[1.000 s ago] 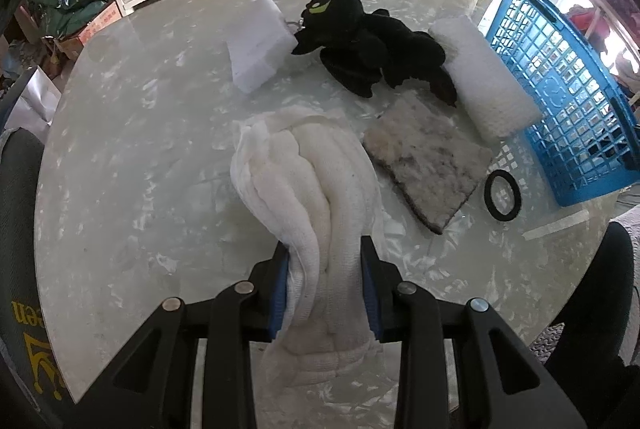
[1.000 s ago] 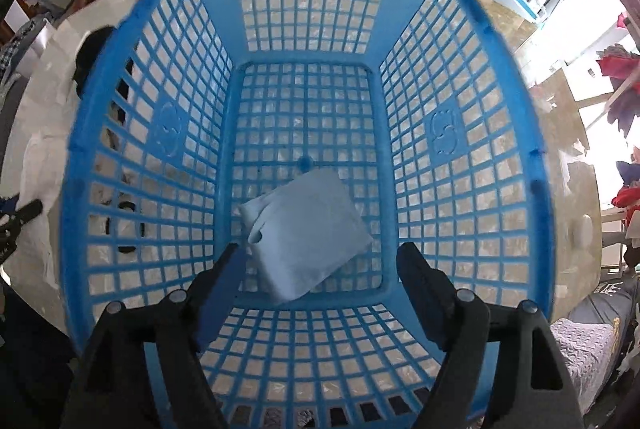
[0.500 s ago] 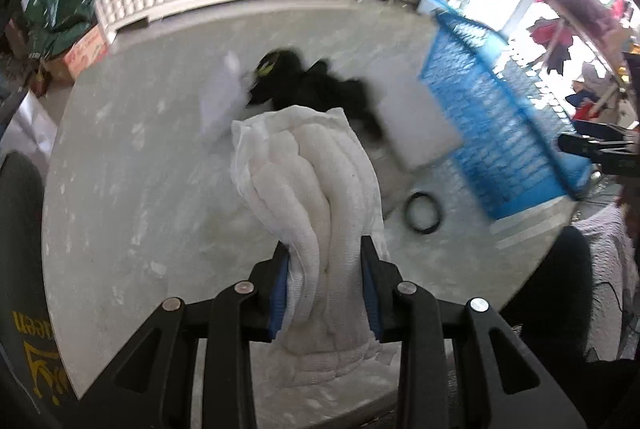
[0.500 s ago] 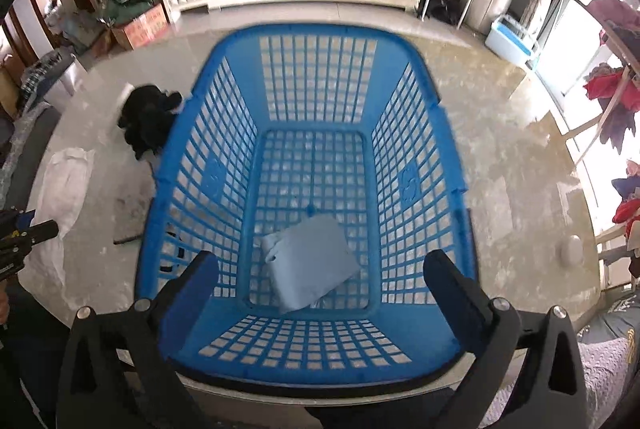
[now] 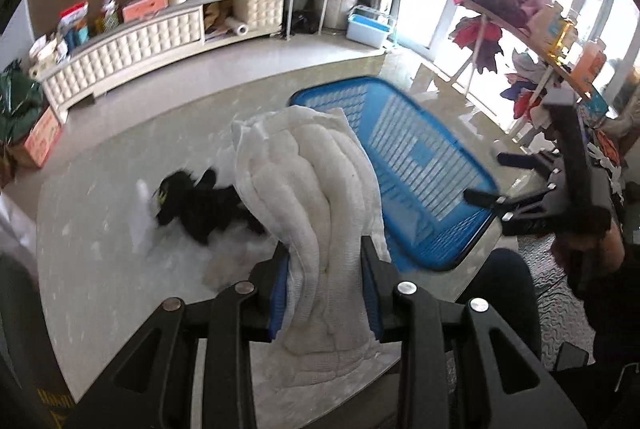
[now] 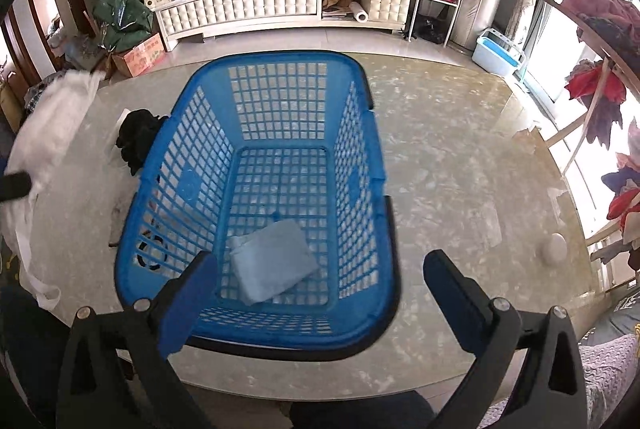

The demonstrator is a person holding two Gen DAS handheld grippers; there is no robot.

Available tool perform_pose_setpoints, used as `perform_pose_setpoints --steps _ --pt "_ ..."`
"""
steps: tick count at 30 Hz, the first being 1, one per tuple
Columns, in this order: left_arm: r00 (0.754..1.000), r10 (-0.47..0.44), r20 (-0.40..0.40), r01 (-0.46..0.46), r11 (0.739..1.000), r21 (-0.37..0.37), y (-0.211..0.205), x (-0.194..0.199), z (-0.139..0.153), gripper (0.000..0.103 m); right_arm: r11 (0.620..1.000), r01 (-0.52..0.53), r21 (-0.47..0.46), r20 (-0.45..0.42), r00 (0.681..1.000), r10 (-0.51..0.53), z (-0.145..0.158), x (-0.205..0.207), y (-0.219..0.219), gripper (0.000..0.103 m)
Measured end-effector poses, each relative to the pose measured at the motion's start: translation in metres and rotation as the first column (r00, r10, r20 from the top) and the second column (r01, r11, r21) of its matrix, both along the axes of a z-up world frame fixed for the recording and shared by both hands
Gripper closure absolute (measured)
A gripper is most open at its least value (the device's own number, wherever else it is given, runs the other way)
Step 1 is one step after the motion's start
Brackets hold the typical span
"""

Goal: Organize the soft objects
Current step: 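Lift the white towel with the left tool and carry it over the basket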

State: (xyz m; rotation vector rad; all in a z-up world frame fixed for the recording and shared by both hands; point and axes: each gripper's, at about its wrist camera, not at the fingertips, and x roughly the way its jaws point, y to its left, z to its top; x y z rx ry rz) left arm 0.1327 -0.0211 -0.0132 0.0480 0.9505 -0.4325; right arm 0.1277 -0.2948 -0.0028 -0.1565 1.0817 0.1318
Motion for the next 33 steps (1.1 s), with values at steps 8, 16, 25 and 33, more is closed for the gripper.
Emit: perform_pose_setpoints --steps 8,16,25,33 --pt "0.996 -0.094 0.001 0.094 0.995 0.024 -0.053 0.029 0.007 0.073 0.999 -0.015 0.042 0.01 1.0 0.014 0.005 0.0 -0.015 0.0" --pt "0.983 -0.181 -0.014 0.182 0.979 0.096 -0.093 0.059 -0.001 0.073 0.998 -0.026 0.058 0.004 1.0 0.026 -0.005 0.008 -0.025 0.0" --pt "0.958 -0.284 -0.038 0.287 0.944 0.16 -0.121 0.091 -0.019 0.073 0.996 -0.015 0.083 -0.008 1.0 0.016 -0.017 0.022 -0.037 0.0" --pt "0.942 -0.313 -0.123 0.332 0.923 0.194 -0.149 0.121 -0.058 0.073 0.995 0.009 0.102 -0.046 0.999 -0.004 -0.033 0.03 -0.047 0.0"
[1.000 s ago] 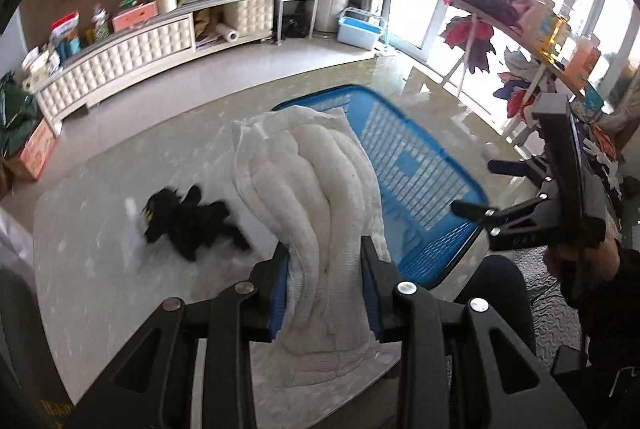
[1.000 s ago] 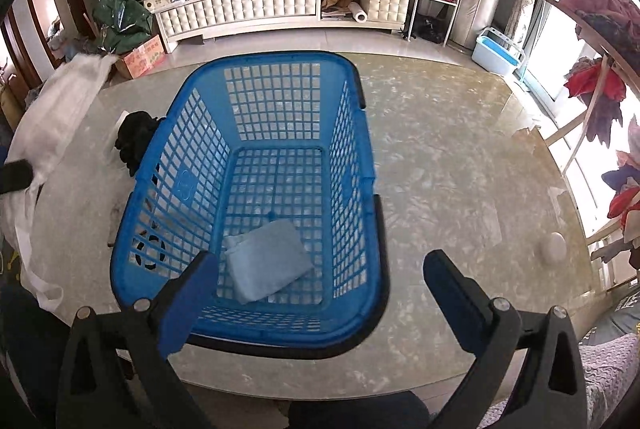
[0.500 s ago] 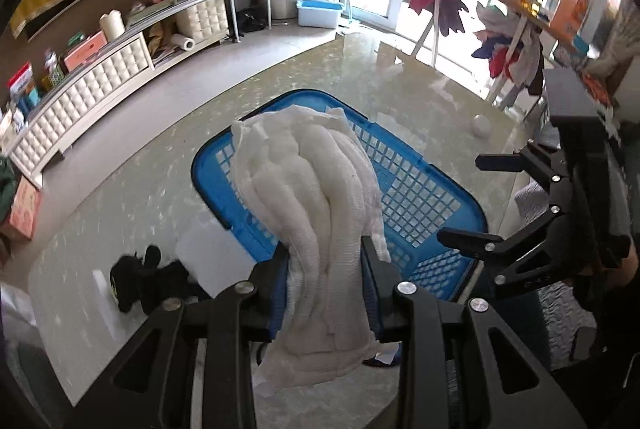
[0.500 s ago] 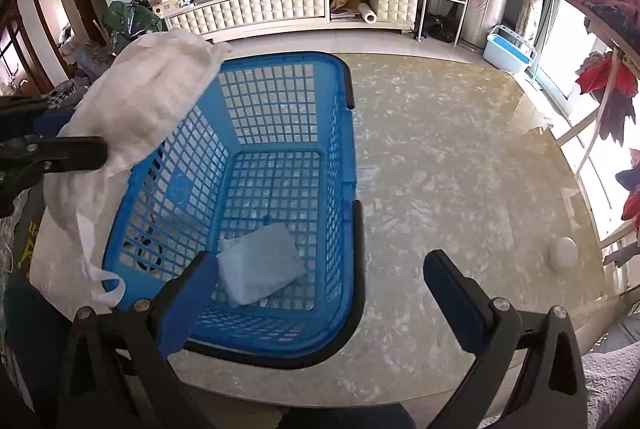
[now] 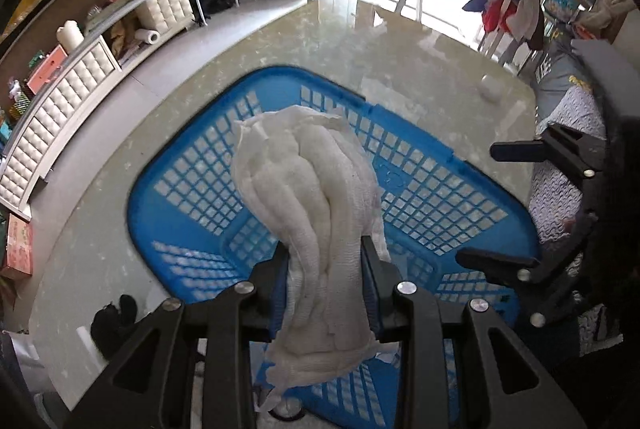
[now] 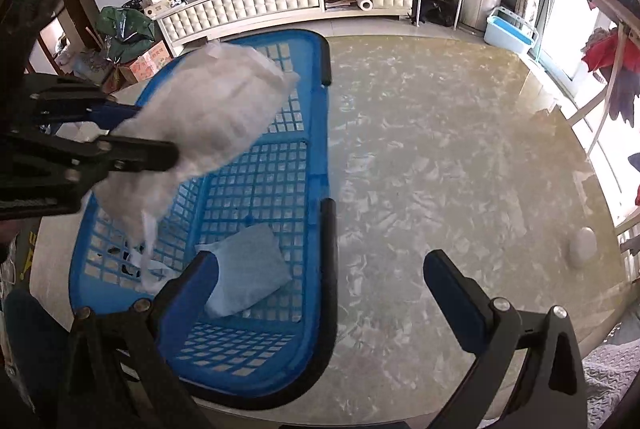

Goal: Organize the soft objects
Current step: 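Lift the white towel with the left tool and carry it over the basket, then lower the white towel into the basket and open the left tool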

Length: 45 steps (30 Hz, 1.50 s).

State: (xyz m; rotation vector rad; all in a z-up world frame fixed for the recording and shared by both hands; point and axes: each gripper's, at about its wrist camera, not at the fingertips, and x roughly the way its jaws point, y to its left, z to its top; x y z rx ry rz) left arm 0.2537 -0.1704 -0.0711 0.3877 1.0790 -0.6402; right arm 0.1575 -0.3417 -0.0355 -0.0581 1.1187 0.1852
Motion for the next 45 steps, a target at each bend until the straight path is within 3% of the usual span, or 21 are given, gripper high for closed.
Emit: perform_pose_setpoints --steps 10,28,36,45 --pt "0.999 -0.003 -0.038 0.005 0.998 0.067 -0.011 0.019 -0.032 0.073 1.0 0.026 0.005 -0.02 0.999 -0.026 -0.007 0.007 -0.005 0.0" --pt "0.999 0.001 -0.038 0.004 0.992 0.128 -0.011 0.038 -0.042 0.071 0.999 0.05 0.016 -0.034 0.998 -0.049 -0.017 0.012 -0.008 0.0" --pt "1.0 0.003 0.012 -0.005 0.989 0.151 -0.013 0.032 -0.037 0.027 0.998 0.063 0.008 -0.036 0.997 -0.062 -0.015 0.01 -0.013 0.0" --pt "0.997 0.016 0.079 -0.027 0.991 0.135 -0.005 0.012 -0.001 0.026 0.998 0.069 0.015 -0.001 0.998 -0.069 0.004 0.001 -0.012 0.0"
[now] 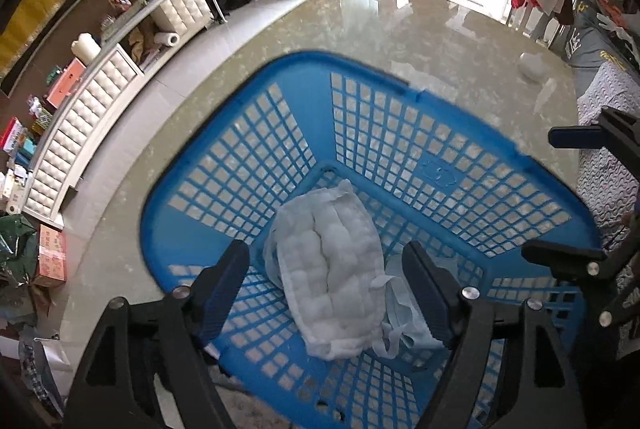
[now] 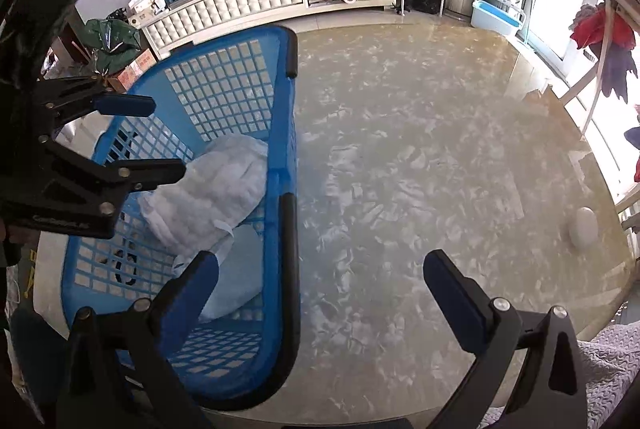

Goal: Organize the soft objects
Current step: 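Lower the white towel into the basket and open the left tool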

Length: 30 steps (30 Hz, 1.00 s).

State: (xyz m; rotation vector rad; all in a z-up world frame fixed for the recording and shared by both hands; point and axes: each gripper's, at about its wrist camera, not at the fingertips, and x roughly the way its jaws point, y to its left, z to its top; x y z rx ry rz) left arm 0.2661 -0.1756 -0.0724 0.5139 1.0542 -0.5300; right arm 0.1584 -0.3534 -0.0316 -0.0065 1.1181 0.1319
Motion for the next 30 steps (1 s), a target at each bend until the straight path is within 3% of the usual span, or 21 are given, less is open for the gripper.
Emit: perform_pose_setpoints --steps 5,7,10,15,30 --pt "0.999 0.011 0.033 -0.01 0.999 -0.039 0.007 -0.026 0.027 0.025 1.0 -0.003 -0.002 0.034 0.999 0.003 0.016 -0.009 0.005 0.0" --pt "0.998 0.022 0.05 -0.02 0.999 -0.048 0.011 -0.04 0.038 0.018 1.0 -0.005 -0.004 0.049 0.999 0.005 0.023 -0.014 0.008 0.0" --pt "0.997 0.043 0.063 -0.04 0.998 -0.057 0.019 -0.054 0.047 0.017 1.0 -0.009 -0.003 0.07 0.997 0.009 0.033 -0.021 0.013 0.0" --pt "0.992 0.085 0.091 -0.079 0.994 -0.074 0.034 -0.081 0.063 0.0 1.0 -0.021 0.007 0.113 0.993 0.02 0.048 -0.034 0.027 0.0" --pt "0.974 0.201 0.107 -0.185 0.972 -0.143 0.091 -0.139 0.081 0.0 0.995 -0.101 -0.008 0.151 0.983 0.101 0.063 -0.066 0.084 0.0"
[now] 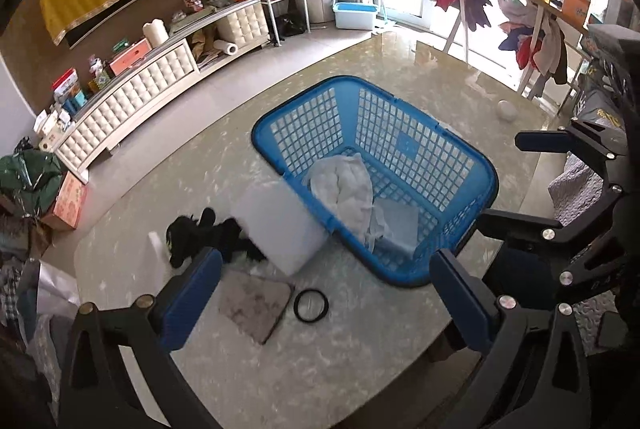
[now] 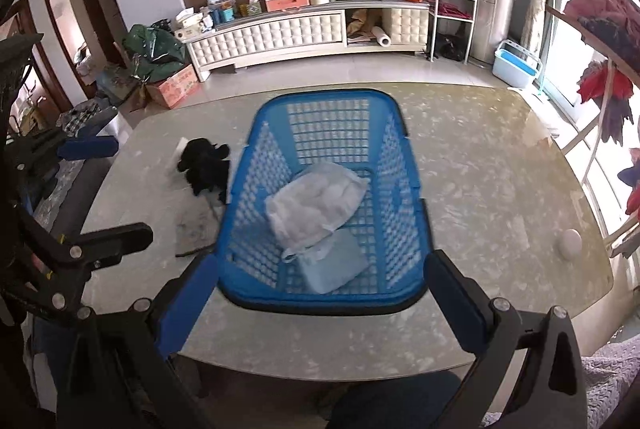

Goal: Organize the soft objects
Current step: 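Lower the white towel into the basket and open the left tool, then move the right tool to the black rubber ring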

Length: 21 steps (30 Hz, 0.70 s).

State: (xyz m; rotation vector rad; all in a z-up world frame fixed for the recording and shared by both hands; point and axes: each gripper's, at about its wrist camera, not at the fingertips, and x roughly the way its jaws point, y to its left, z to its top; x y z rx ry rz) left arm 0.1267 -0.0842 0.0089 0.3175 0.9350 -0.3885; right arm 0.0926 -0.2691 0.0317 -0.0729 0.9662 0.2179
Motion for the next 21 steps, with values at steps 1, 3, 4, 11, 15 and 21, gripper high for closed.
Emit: perform_pose_setpoints --steps 1,3,4,11,15,21 --pt "1.0 0.003 -0.001 -0.003 1.0 -0.003 0.003 -0.003 0.0 0.0 1.0 -0.003 -0.007 0.0 1.0 0.003 0.0 -0.001 0.005 0.0" --pt "1.0 0.013 -0.003 -0.013 1.0 -0.017 0.013 -0.009 -0.001 0.0 1.0 -0.011 -0.011 -0.001 1.0 0.011 -0.002 -0.003 0.015 0.0" --pt "1.0 0.019 -0.004 -0.019 1.0 -0.021 0.019 -0.012 -0.002 0.0 1.0 -0.021 -0.01 -0.001 1.0 0.021 -0.002 -0.005 0.021 0.0" --pt "0.998 0.056 -0.01 -0.057 0.997 -0.055 0.054 -0.031 -0.008 0.0 0.998 -0.065 -0.019 -0.01 0.998 0.065 -0.01 -0.007 0.055 0.0" --pt "0.996 0.082 -0.017 -0.084 0.992 -0.099 0.075 -0.038 -0.009 0.0 0.996 -0.081 0.025 -0.011 0.997 0.081 -0.013 -0.01 0.064 0.0" --pt "0.991 0.135 -0.024 -0.136 0.983 -0.125 0.105 -0.046 -0.016 0.0 0.993 -0.113 0.038 -0.035 0.993 0.114 -0.023 -0.007 0.089 0.0"
